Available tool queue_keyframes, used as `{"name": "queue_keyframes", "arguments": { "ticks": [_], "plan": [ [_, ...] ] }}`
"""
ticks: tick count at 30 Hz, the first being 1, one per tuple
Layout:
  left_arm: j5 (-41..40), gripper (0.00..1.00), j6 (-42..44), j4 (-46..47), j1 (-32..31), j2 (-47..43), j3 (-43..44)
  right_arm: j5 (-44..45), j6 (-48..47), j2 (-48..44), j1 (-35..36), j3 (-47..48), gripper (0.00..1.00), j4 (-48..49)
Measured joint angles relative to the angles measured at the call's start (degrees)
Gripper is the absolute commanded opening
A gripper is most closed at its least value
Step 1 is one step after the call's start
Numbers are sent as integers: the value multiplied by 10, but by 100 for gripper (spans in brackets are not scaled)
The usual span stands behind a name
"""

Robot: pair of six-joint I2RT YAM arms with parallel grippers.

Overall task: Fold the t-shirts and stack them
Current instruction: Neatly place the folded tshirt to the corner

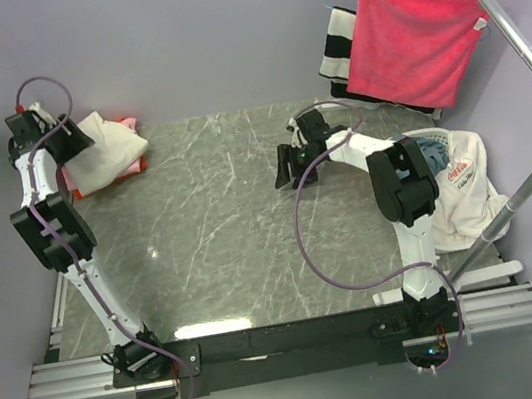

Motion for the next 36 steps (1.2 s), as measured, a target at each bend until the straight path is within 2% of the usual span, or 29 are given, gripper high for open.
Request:
{"name": "queue_keyframes", "arguments": {
  "ticks": [1, 6, 10, 16, 22, 23, 26, 31, 36],
  "plan": [
    [-13, 100, -1, -4, 4, 0, -17, -1, 0, 1, 1, 2, 68, 0],
    [-63, 99, -3, 9, 3, -6, -64, -1, -4, 3, 7, 3, 68, 0],
    [-96, 99, -8, 33, -3, -52, -116, 4, -4, 1, 11, 1, 68, 3],
    [-144, 99, -22, 70, -10, -235, -221, 40, -4, -49, 13, -54, 68, 4],
    [-124, 99, -62, 139, -33, -466, -350, 89, 3, -137, 14, -102, 71, 18],
    [-111, 99, -73, 161, -43, -503, -382, 99, 5, -159, 14, -115, 84, 26],
    [-83, 99, -93, 196, -95, -581, -474, 129, 13, -223, 14, -151, 98, 43],
    [-72, 100, -108, 198, -230, -606, -571, 191, 16, -344, 14, -212, 100, 75],
    [-84, 99, -112, 179, -333, -621, -641, 252, 16, -441, 14, -263, 100, 103]
  ]
}}
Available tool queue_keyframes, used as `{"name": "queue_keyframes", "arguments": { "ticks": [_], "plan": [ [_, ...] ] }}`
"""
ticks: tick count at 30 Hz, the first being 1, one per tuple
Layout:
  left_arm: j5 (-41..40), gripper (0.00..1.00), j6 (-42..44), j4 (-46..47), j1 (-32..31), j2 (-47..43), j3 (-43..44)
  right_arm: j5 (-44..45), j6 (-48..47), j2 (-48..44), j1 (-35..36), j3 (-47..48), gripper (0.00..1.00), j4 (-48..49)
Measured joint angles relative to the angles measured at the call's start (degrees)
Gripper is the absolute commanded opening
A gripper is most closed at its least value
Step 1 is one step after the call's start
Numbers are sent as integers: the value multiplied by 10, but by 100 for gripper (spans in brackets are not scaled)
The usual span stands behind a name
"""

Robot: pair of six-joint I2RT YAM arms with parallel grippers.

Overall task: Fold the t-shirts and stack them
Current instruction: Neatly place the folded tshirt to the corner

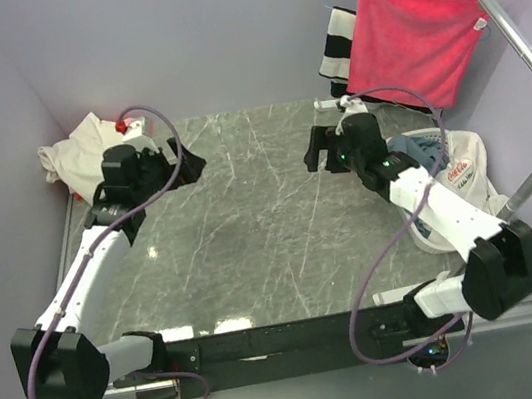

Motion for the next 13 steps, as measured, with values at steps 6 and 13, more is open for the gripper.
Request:
{"name": "queue_keyframes", "arguments": {
  "ticks": [6, 13],
  "plan": [
    [-44, 99, 0, -4, -61, -52, -34, 83, 2, -92, 5, -87, 100, 27],
    [-98, 100, 12, 3, -86, -72, -56, 175, 1, -150, 7, -132, 100, 50]
  ]
}}
